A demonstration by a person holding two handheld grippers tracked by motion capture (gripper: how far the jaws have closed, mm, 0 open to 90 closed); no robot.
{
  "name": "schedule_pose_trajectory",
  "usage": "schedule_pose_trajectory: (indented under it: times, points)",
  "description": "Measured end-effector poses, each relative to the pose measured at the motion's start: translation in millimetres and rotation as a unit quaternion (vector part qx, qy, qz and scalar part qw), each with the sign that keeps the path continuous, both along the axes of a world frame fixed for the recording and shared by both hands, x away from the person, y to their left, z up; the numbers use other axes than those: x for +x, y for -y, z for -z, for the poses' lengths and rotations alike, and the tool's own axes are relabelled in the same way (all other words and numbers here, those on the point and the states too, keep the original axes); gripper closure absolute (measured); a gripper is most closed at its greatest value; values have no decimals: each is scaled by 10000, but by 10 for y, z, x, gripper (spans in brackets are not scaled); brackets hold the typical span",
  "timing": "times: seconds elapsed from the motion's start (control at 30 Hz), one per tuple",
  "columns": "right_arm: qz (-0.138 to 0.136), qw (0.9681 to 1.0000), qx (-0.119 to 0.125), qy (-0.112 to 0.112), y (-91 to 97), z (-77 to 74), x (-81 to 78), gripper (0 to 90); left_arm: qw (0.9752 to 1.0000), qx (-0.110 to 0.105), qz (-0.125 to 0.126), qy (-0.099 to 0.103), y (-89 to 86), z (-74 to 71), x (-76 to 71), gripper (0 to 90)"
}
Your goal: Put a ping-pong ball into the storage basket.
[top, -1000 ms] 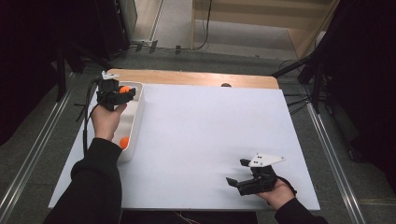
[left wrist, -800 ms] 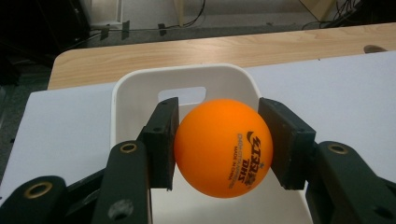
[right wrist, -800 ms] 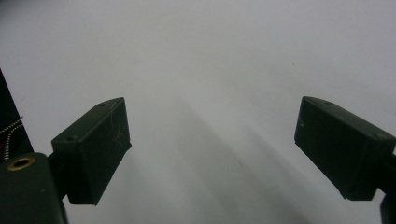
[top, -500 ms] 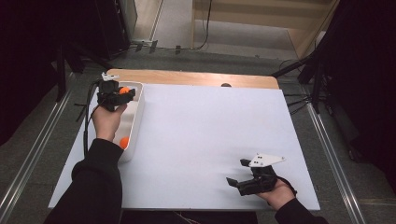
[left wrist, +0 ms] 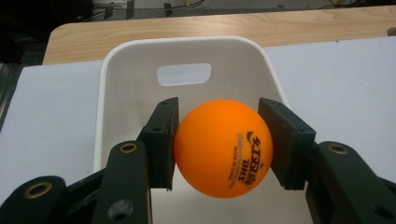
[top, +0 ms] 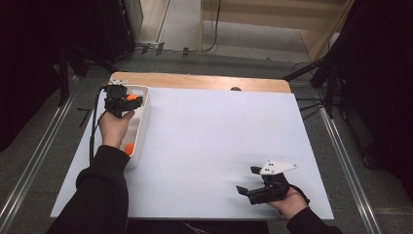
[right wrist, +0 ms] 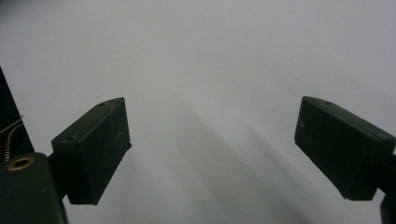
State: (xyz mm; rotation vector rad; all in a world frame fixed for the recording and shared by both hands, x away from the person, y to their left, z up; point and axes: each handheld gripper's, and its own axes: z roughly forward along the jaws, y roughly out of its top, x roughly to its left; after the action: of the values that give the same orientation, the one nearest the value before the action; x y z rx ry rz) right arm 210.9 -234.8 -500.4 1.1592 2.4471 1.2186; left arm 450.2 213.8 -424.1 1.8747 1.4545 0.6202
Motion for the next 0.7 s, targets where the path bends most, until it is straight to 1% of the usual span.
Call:
schedule_pose_trajectory:
  times: [0.13,0.33,0.4,0.43,0.47,0.53,0.63,0.7]
  points:
    - [7,10000,-1,3,-2,1,0,91,10000,-8,18,-92,7,21,8,506]
    - [-3,10000,-4,0,1,1,1,91,10000,-45,-1,-89,8,18,9,504]
    - [-3,10000,-1,-3,1,0,1,91,9999,-99,-8,-31,7,13,11,429]
    - [4,10000,-3,-6,1,-1,0,91,10000,-83,-2,-18,6,6,9,395]
    - [-4,10000,1,-1,1,0,1,91,9999,-108,-4,-13,6,-4,6,378]
    - [2,10000,3,-7,2,-1,0,91,9998,-173,-23,15,-3,-27,2,353]
    - [13,10000,14,-38,9,1,0,91,9994,-332,-32,66,-18,-88,-15,349]
    - [9,10000,31,-28,17,6,5,91,9992,-390,29,76,-17,-142,-28,349]
